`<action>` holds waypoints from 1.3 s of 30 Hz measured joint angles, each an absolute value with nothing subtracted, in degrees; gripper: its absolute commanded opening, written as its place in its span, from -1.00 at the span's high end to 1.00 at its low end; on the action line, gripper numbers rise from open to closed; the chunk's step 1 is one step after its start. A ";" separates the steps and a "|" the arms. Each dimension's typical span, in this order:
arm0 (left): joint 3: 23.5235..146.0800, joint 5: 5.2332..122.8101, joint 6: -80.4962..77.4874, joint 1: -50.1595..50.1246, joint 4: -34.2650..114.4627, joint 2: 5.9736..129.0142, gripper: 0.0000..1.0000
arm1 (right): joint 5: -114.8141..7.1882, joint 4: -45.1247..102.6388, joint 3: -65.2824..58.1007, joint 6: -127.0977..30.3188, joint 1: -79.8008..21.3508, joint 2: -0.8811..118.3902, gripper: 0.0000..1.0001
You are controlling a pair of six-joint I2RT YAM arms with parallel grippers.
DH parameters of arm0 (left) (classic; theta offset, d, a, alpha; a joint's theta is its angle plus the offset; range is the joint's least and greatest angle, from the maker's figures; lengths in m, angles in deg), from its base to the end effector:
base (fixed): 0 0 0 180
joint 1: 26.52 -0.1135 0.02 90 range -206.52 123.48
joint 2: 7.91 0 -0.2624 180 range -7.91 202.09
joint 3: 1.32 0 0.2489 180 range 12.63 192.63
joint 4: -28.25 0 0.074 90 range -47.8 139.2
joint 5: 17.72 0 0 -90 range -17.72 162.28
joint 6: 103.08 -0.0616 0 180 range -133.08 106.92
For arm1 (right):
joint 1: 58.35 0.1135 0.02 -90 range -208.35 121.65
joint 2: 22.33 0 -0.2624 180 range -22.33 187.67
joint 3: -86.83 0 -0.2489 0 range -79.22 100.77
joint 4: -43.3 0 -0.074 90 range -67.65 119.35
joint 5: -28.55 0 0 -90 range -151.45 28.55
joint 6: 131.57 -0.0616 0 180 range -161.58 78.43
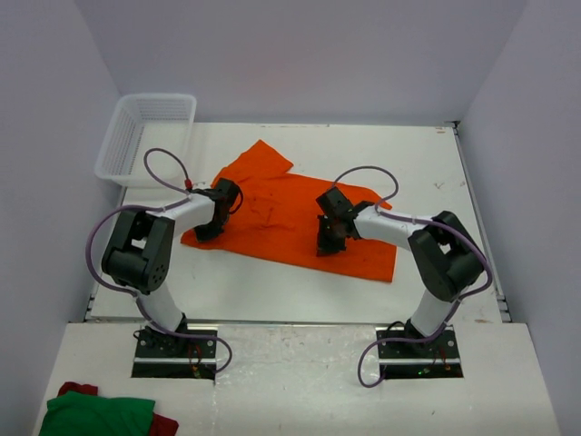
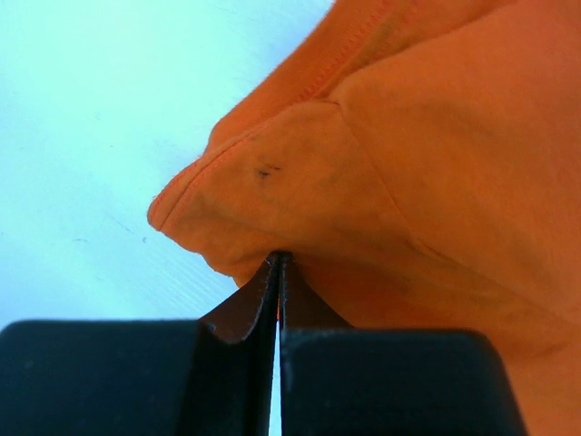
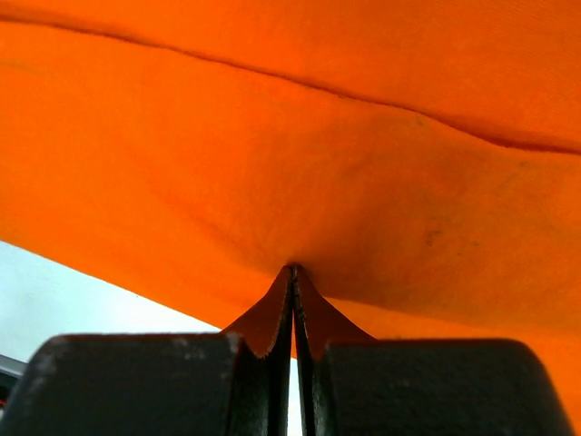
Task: Fold and stack the t-shirts
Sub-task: Fold the flattened tshirt in 1/3 of the way
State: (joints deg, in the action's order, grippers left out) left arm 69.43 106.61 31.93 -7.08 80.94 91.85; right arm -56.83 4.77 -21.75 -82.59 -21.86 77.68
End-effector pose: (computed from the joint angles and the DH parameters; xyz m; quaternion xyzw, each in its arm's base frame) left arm 0.2946 -0.0671 0.1278 -0.2317 0.9246 0.2121 0.2155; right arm 0.2678 0.2043 0.1281 0.0307 0.9789 0.1549 0.1298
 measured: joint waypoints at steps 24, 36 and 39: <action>65.91 111.00 50.73 -7.82 95.98 90.54 1.00 | -65.64 4.25 -33.03 -96.69 -20.92 66.27 1.00; 74.39 114.13 66.95 9.60 113.31 89.58 1.00 | -70.47 -4.89 -21.97 -81.82 -21.07 51.12 0.60; 78.08 115.46 66.68 10.59 115.04 92.18 1.00 | -71.13 -6.39 -15.33 -78.81 -23.02 51.32 -0.07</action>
